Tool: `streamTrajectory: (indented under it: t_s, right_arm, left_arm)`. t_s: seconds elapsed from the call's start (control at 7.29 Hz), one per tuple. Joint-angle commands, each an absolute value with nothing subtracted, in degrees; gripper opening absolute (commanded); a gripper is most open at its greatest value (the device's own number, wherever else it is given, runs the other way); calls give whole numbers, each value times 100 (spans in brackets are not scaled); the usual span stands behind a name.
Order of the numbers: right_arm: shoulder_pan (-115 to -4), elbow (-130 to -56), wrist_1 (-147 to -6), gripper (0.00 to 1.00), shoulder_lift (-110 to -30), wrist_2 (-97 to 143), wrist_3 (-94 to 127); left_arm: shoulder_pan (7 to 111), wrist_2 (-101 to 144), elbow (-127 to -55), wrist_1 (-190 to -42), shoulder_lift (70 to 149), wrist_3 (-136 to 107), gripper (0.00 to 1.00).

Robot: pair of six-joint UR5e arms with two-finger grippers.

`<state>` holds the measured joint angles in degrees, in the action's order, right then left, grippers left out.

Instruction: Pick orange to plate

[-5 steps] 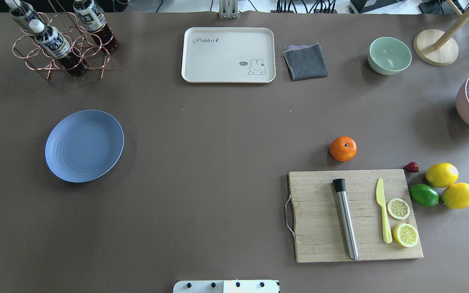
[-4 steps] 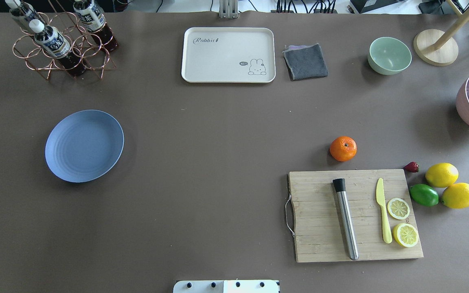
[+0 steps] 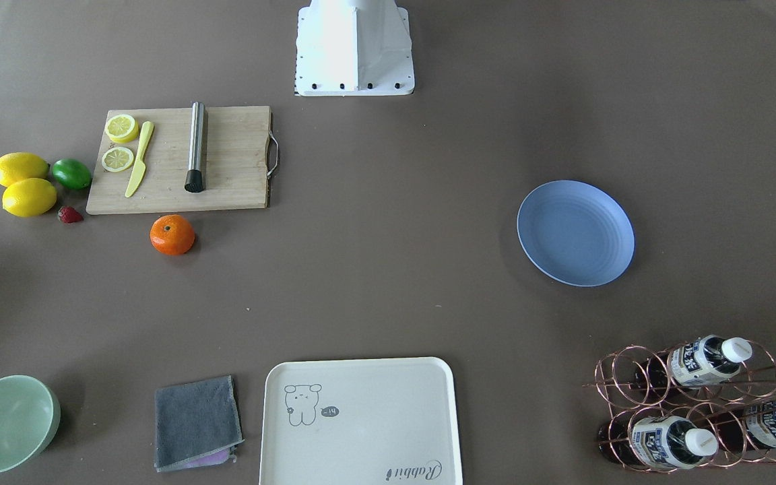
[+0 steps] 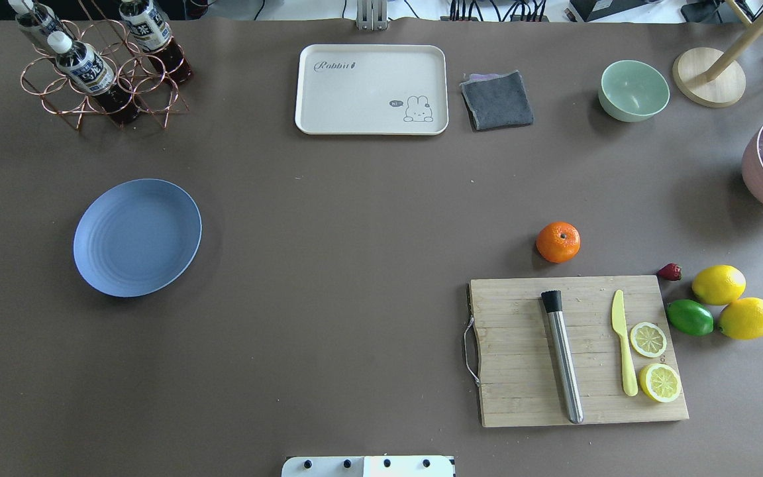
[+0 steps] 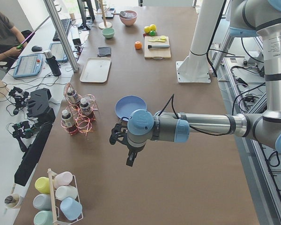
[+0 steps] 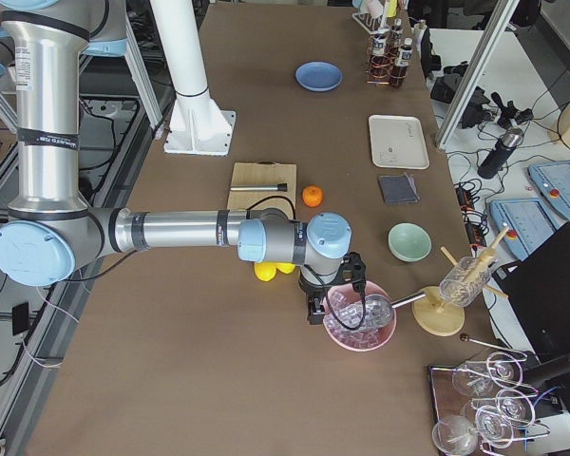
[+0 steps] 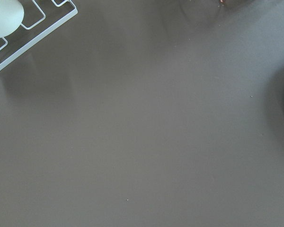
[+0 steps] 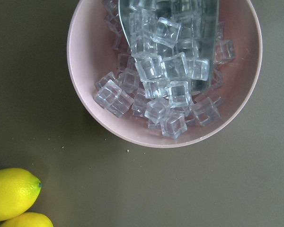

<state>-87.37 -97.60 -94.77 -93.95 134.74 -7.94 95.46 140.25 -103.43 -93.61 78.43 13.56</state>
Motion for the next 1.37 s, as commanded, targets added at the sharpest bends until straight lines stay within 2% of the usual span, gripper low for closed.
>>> streamTrajectory:
  t_s: [0.0,0.82,1.24]
  right_arm:
    - [-8736,-9870,-9475,100,-9431,13491,-782]
    - [-8736,-9932,-9475,100,-9475,13474,-800]
    - [-8736,-10046,-9475,100,-9492,13456,-809]
  left_arm:
    - [9536,14071,-10301,-9395,7857,1336,97]
    - [9536,14010,-10318,-9571,7910,1319,97]
    - [9370,14001,-10380,-10009,7946,-66,97]
